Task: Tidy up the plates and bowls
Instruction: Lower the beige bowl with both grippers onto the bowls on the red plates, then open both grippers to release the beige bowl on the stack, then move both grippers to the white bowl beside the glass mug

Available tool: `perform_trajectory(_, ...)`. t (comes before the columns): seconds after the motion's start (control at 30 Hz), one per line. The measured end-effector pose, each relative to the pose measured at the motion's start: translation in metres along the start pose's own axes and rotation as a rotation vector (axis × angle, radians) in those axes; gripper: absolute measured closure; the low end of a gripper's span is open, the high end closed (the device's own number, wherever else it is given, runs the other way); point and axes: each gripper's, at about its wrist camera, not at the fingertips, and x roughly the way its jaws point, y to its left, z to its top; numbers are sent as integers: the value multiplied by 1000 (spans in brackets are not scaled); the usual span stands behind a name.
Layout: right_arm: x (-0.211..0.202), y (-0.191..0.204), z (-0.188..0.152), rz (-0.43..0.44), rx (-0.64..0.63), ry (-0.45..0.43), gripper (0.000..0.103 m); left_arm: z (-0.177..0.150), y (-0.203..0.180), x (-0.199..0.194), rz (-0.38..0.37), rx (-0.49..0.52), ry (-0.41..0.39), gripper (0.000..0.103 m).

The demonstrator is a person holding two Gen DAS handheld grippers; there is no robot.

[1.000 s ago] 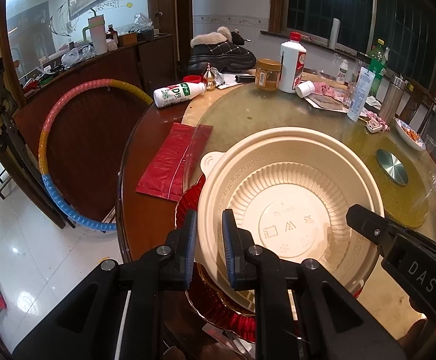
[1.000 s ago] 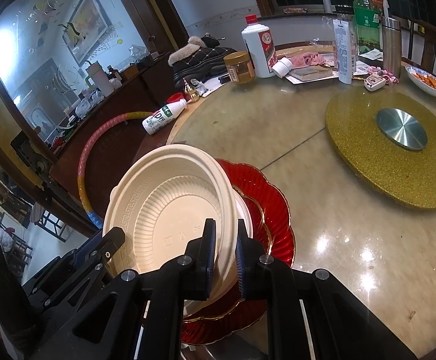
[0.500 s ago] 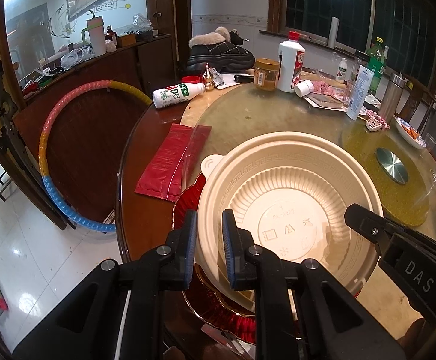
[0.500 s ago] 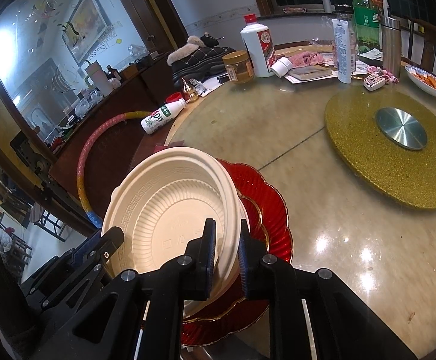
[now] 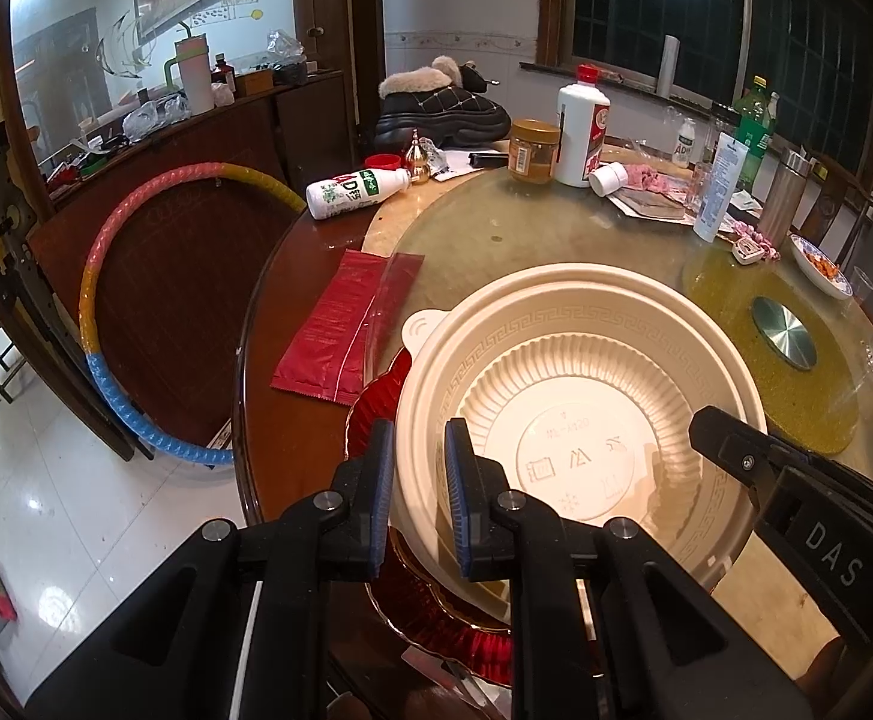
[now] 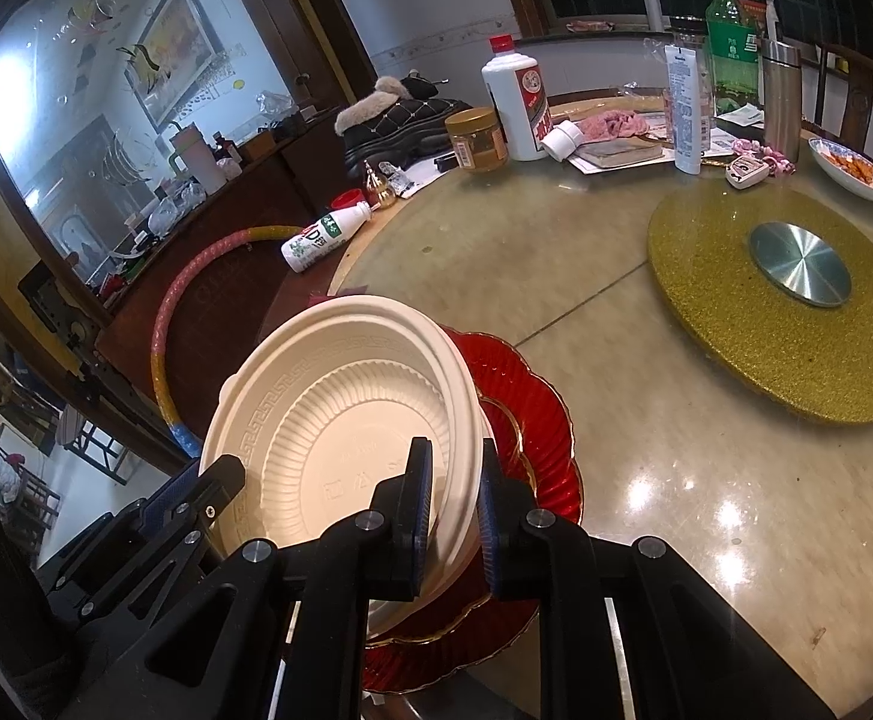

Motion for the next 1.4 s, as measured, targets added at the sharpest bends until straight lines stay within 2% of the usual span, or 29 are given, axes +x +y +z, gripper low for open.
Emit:
perform_trajectory(0.23, -1, 1, -1, -14, -13, -1, 86, 0, -1, -2, 0, 1, -3, 88)
perform_trajectory(0.3, -3, 3, -1, -18, -21, -5, 70, 1, -1, -4, 3, 1, -7, 88)
perform_trajectory(0.37, -5, 3, -1, -25, -27, -14, 69, 1, -1, -6, 8, 0, -11, 88)
perform_trajectory(0.5, -11, -2, 1, -19, -18, -28, 52, 2, 1, -7, 7, -10, -8, 88)
perform_trajectory(0.53, -13, -3, 2, -21, -15, -34, 49, 2, 1, -8, 10, -12, -10, 86)
perform_trajectory(0.57, -15, -5, 2, -22, -13, -41, 43, 3, 3, -9, 14, -17, -13, 79)
perform_trajectory(0.6, -17, -6, 3, -22, -13, -46, 41, 3, 3, -11, 17, -22, -17, 71)
perform_trajectory(0.67, -20, -9, 4, -22, -4, -54, 40, 5, 4, -12, 20, -22, -25, 64)
perform_trajectory(0.77, -24, -15, 5, -15, 6, -60, 34, 6, 3, -14, 21, -24, -25, 50)
perform_trajectory(0.9, -32, -25, 5, -8, 21, -68, 30, 9, -1, -22, 12, -25, -39, 48)
perform_trajectory(0.93, -35, -30, 4, -5, 31, -72, 29, 11, -3, -25, 1, -27, -46, 47)
perform_trajectory(1.0, -41, -39, 4, 2, 50, -77, 23, 14, -10, -33, -28, -23, -59, 39)
perform_trajectory(1.1, -53, -60, 2, 2, 94, -95, 19, 16, -25, -42, -75, -11, -85, 29)
perform_trajectory(1.23, -66, -95, -1, 0, 159, -103, 19, 17, -67, -45, -137, 66, -80, 28)
perform_trajectory(1.4, -81, -144, -7, -2, 231, -93, 17, 14, -119, -39, -227, 144, -18, 28)
